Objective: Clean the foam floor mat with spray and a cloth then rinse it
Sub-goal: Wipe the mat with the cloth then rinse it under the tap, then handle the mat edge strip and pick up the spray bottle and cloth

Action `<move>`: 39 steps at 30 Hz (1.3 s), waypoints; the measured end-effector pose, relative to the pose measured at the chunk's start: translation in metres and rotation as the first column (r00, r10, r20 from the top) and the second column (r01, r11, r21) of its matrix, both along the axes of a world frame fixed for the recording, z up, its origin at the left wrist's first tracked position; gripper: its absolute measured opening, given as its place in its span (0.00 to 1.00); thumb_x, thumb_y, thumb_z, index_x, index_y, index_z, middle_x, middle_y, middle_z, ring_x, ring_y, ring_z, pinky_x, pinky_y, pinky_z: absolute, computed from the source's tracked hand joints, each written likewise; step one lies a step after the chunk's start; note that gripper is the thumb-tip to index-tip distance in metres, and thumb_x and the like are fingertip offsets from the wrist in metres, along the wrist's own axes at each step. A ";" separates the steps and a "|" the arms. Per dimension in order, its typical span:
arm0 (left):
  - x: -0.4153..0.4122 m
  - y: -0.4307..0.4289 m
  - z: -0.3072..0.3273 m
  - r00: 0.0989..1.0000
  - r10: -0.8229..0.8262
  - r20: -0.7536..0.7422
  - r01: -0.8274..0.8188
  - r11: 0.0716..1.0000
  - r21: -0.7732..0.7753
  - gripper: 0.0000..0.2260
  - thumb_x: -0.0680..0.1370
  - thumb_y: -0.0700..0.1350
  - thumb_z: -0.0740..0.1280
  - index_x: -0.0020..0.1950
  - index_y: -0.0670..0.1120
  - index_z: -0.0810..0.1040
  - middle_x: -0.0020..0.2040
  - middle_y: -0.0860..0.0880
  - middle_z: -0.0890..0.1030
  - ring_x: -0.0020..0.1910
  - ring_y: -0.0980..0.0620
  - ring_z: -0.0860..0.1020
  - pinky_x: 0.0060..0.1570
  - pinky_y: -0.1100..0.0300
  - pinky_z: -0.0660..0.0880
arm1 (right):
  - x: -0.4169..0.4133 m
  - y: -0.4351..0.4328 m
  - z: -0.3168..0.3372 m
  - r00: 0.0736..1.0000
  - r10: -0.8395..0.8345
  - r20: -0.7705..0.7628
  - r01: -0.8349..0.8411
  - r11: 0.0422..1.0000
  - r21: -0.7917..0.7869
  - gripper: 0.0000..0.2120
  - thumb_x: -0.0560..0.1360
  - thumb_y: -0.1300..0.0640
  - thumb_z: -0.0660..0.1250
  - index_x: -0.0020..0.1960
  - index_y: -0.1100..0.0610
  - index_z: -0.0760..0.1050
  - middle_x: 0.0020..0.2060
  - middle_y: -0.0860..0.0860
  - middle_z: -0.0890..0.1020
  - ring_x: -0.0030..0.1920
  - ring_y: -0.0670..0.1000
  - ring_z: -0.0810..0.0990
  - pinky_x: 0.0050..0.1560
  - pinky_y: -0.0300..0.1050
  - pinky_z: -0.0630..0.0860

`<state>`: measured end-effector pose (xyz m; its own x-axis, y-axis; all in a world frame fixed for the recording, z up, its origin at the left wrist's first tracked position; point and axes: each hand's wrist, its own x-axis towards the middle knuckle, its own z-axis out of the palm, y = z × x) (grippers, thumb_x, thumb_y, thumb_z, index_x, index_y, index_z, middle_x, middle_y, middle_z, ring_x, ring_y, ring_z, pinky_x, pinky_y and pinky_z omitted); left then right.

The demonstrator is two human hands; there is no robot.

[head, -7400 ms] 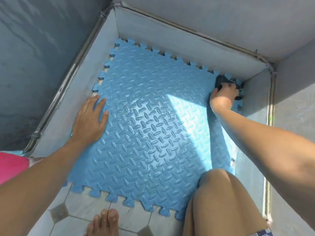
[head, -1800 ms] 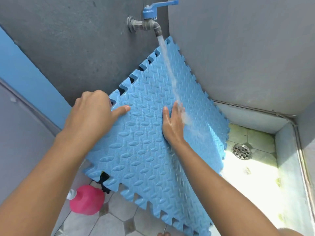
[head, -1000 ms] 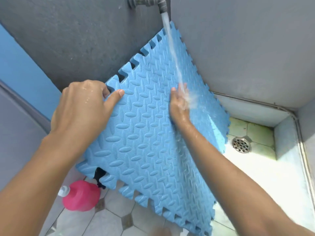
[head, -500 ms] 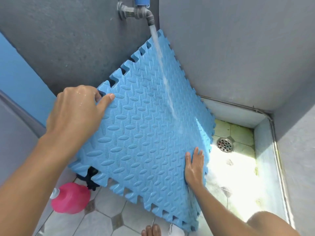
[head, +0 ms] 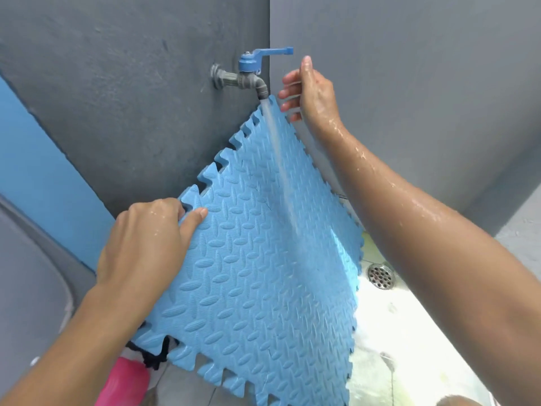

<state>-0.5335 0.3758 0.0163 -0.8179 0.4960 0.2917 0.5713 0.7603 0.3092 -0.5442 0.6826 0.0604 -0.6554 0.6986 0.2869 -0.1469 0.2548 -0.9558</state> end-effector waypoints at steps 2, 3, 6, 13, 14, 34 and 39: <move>0.000 0.000 0.000 1.000 -0.018 0.007 0.018 1.000 0.009 0.21 0.80 0.61 0.66 0.40 0.44 0.82 0.26 0.47 0.75 0.34 0.39 0.77 0.33 0.49 0.76 | -0.013 0.001 0.019 1.000 0.016 -0.009 -0.016 1.000 0.023 0.24 0.86 0.46 0.49 0.42 0.58 0.75 0.35 0.55 0.82 0.31 0.50 0.77 0.29 0.41 0.70; 0.000 0.000 0.000 0.999 -0.029 0.014 0.029 0.999 0.013 0.20 0.80 0.61 0.67 0.41 0.44 0.82 0.26 0.48 0.74 0.34 0.38 0.77 0.33 0.49 0.75 | -0.019 0.002 0.024 1.000 0.009 -0.014 -0.008 1.000 0.021 0.25 0.86 0.46 0.49 0.39 0.58 0.73 0.34 0.55 0.81 0.30 0.50 0.77 0.29 0.40 0.70; -0.002 -0.001 0.004 0.998 -0.049 0.041 0.049 0.999 0.005 0.20 0.79 0.60 0.68 0.41 0.44 0.82 0.25 0.48 0.74 0.31 0.37 0.77 0.33 0.52 0.70 | -0.031 0.007 0.023 1.000 -0.012 -0.027 0.012 1.000 -0.005 0.23 0.86 0.48 0.50 0.36 0.55 0.66 0.31 0.55 0.76 0.29 0.50 0.72 0.28 0.39 0.69; 0.002 0.005 0.017 0.975 -0.031 0.219 0.028 0.999 0.018 0.19 0.76 0.57 0.73 0.48 0.39 0.85 0.38 0.42 0.86 0.37 0.35 0.82 0.37 0.52 0.71 | -0.059 0.013 0.036 0.961 0.175 0.214 -0.156 0.982 -0.105 0.21 0.85 0.46 0.50 0.37 0.54 0.64 0.31 0.51 0.71 0.33 0.50 0.67 0.31 0.40 0.64; 0.002 0.007 0.019 0.956 -0.006 0.292 0.000 1.000 0.020 0.20 0.75 0.57 0.75 0.52 0.39 0.85 0.43 0.42 0.87 0.42 0.36 0.83 0.41 0.51 0.72 | -0.056 0.013 0.041 0.938 0.226 0.262 -0.199 0.972 -0.124 0.21 0.85 0.44 0.50 0.38 0.54 0.65 0.32 0.51 0.72 0.35 0.51 0.68 0.33 0.41 0.64; 0.095 -0.040 0.238 0.779 -0.049 0.625 0.241 0.943 -0.227 0.07 0.73 0.44 0.80 0.47 0.43 0.86 0.41 0.47 0.78 0.38 0.40 0.79 0.37 0.56 0.66 | 0.209 0.025 0.183 0.554 -0.040 0.831 -0.288 0.928 0.237 0.47 0.63 0.75 0.58 0.76 0.44 0.63 0.73 0.49 0.65 0.71 0.52 0.65 0.65 0.40 0.65; 0.136 -0.132 0.311 0.752 0.079 0.654 0.130 0.956 -0.264 0.08 0.72 0.46 0.80 0.49 0.48 0.87 0.37 0.54 0.73 0.34 0.49 0.75 0.33 0.56 0.70 | 0.219 -0.001 0.226 0.383 0.065 0.921 -0.539 0.826 0.166 0.48 0.67 0.75 0.64 0.78 0.41 0.57 0.75 0.50 0.64 0.70 0.55 0.67 0.64 0.50 0.73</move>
<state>-0.3977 0.2435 0.3270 -0.7390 0.4924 -0.4598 0.3287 0.8593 0.3919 -0.3256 0.6816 0.2861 -0.8429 0.3736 -0.3872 0.5234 0.7360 -0.4293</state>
